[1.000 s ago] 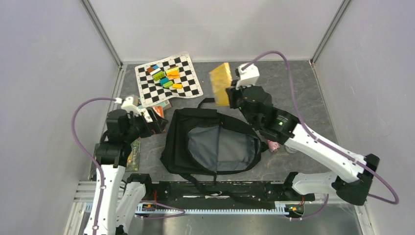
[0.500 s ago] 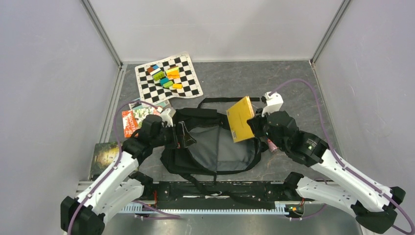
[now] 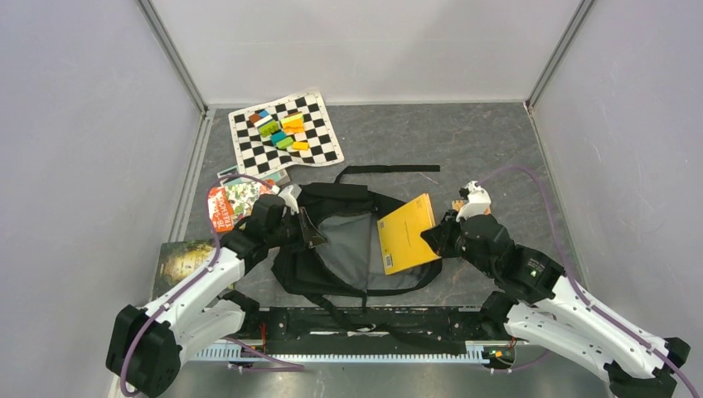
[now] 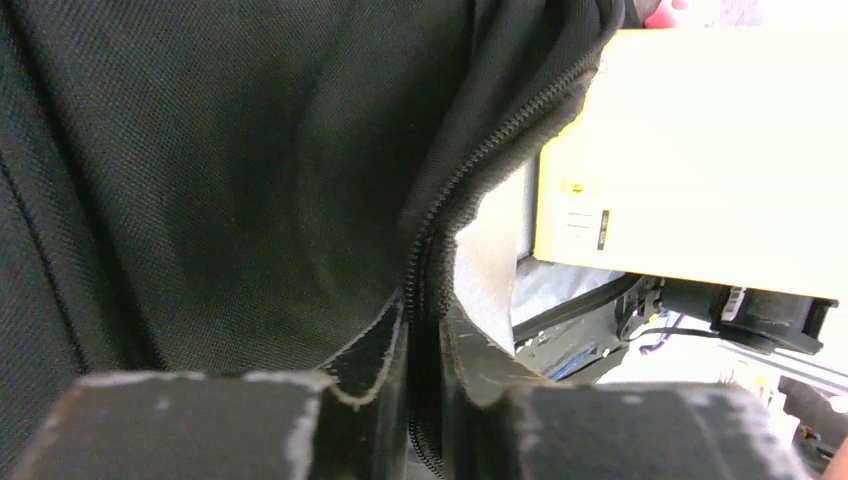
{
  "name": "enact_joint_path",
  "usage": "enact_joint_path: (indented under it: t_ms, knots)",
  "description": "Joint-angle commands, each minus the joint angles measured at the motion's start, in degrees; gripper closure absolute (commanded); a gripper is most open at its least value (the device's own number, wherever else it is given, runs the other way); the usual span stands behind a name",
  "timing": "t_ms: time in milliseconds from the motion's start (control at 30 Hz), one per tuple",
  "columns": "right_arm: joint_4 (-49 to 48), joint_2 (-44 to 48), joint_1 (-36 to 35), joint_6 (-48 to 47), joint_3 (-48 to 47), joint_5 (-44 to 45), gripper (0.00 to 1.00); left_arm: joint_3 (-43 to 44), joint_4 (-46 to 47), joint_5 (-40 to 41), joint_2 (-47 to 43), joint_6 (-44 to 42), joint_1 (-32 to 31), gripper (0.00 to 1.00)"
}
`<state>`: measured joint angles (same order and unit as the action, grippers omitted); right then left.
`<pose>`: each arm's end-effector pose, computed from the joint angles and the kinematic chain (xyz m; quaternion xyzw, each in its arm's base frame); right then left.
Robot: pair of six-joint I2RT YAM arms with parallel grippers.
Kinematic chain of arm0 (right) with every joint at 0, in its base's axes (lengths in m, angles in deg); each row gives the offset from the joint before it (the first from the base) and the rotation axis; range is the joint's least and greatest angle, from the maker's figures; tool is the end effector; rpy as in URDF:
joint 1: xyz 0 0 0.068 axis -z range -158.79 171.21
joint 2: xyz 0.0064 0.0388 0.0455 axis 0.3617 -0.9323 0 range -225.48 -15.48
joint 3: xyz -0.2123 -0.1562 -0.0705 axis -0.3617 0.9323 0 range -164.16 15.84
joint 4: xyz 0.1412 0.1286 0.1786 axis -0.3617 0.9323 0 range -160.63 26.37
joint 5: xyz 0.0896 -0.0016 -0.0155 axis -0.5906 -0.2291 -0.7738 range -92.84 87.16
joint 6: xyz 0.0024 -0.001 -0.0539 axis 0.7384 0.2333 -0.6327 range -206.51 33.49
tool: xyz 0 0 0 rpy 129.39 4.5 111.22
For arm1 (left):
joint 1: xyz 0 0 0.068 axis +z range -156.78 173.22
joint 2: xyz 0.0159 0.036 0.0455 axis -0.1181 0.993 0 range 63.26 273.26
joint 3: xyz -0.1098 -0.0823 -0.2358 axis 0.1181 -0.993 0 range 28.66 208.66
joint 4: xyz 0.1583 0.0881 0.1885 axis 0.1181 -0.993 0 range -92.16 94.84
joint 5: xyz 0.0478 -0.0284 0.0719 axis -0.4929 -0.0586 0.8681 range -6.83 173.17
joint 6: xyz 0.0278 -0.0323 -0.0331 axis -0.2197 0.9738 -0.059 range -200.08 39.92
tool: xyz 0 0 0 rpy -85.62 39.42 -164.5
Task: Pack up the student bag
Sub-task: Place the book in the student bag.
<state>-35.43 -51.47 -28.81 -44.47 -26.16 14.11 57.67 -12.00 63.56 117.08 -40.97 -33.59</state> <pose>0.0968 0.0991 0.3012 0.0151 0.8562 0.2720 0.4391 0.1660 -0.0972 0.2068 -0.0270 0.9013 -0.3499 0.2541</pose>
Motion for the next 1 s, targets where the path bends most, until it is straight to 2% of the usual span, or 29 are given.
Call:
enact_joint_path:
  t_ms: [0,33,67,400,967]
  knots:
    - [-5.5,4.4,0.0,9.9,2.5,1.6,1.0,0.6,4.0,0.5,-0.8,2.6,-0.3,0.92]
    - [-5.4,5.2,-0.1,11.3,3.3,2.0,1.0,1.1,3.7,0.6,-1.4,2.6,-0.3,0.97]
    - [-5.6,6.1,-0.1,12.5,4.4,2.3,1.0,1.6,3.6,0.4,-1.9,2.5,-0.3,0.98]
    - [-17.8,10.3,-0.1,21.6,15.9,1.8,1.0,6.4,6.0,-8.0,-6.4,5.0,-0.3,0.98]
    - [-37.9,10.9,-0.1,31.1,24.8,-2.5,1.0,12.7,6.8,-12.6,-5.1,4.0,-0.4,0.98]
